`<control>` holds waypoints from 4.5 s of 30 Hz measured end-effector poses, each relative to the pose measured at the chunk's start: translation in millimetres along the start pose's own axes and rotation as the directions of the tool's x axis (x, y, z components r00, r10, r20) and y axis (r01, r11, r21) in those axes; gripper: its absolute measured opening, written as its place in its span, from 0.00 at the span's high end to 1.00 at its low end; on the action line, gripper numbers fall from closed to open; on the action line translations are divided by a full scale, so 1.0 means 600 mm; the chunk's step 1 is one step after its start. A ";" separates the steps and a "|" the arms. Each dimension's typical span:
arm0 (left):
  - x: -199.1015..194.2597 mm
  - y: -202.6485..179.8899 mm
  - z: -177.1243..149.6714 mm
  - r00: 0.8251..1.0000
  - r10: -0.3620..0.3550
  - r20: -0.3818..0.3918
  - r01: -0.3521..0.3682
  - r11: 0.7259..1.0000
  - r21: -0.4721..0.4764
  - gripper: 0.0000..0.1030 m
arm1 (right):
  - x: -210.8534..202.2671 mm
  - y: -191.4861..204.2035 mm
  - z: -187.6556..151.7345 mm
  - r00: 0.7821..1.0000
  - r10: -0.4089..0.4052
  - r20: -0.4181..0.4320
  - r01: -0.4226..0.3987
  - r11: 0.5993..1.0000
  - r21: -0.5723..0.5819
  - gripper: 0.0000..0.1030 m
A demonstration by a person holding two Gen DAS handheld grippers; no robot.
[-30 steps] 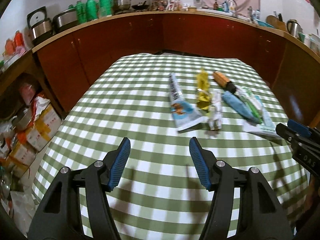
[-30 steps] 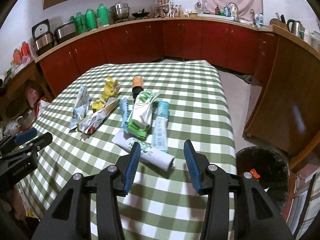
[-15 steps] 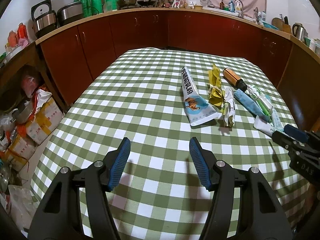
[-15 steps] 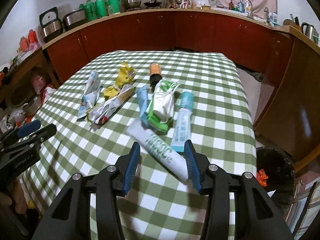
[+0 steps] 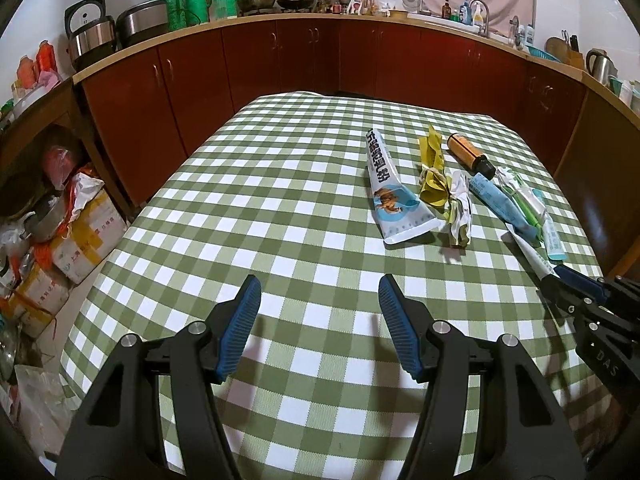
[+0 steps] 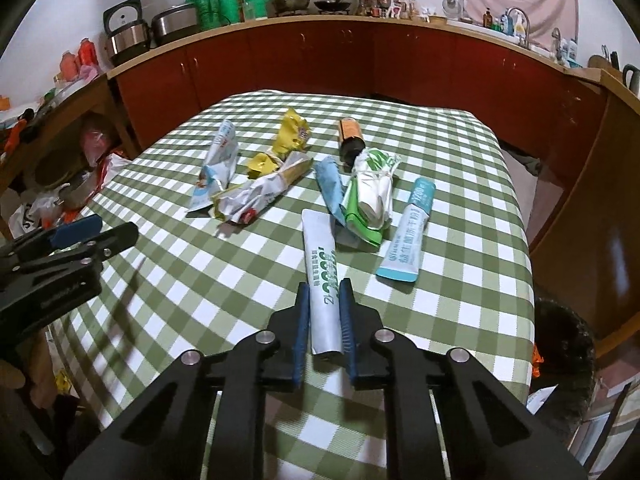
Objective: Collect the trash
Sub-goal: 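Grasp white toothpaste tube with right tool while left tool grasps blue printed bag, then carry the held tube and bag with both tools over the black bin, then open right tool to drop the tube while left tool drops the bag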
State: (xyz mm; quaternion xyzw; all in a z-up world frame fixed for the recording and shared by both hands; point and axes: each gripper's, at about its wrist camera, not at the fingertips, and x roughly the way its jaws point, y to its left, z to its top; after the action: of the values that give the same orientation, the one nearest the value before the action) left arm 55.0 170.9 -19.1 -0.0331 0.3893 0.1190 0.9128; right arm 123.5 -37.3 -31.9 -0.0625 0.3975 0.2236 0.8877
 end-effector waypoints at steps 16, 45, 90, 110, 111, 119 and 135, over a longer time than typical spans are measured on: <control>-0.001 -0.053 0.013 0.999 -0.040 0.011 0.039 0.999 0.036 0.42 | -0.051 -0.043 0.019 0.986 -0.082 0.148 0.069 0.994 0.089 0.87; 0.132 -0.088 0.117 0.995 -0.063 -0.074 0.065 0.997 0.031 0.47 | 0.008 -0.128 0.050 0.990 -0.132 0.051 0.120 0.976 0.184 0.87; -0.062 -0.407 -0.008 0.922 -0.385 0.027 0.362 0.887 0.287 0.68 | -0.164 -0.300 -0.120 0.909 -0.415 0.048 0.371 0.854 0.366 0.87; -0.024 -0.516 -0.015 0.915 -0.403 -0.027 0.386 0.852 0.355 0.67 | -0.169 -0.357 -0.142 0.893 -0.446 0.057 0.379 0.816 0.436 0.80; -0.022 -0.520 -0.015 0.915 -0.403 -0.027 0.385 0.852 0.354 0.67 | -0.169 -0.360 -0.144 0.891 -0.450 0.059 0.381 0.811 0.443 0.78; -0.018 -0.538 -0.012 0.912 -0.408 -0.030 0.391 0.847 0.361 0.53 | -0.184 -0.377 -0.151 0.877 -0.475 0.070 0.389 0.789 0.475 0.61; -0.037 -0.444 0.004 0.932 -0.362 0.013 0.342 0.891 0.298 0.41 | -0.177 -0.337 -0.130 0.896 -0.432 0.102 0.346 0.823 0.451 0.47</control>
State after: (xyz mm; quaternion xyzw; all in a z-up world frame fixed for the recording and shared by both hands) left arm 106.7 -91.5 -10.3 0.0357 0.3585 -0.1056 0.9268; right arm 99.0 -277.4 -20.2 0.0735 0.3238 -0.0493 0.9420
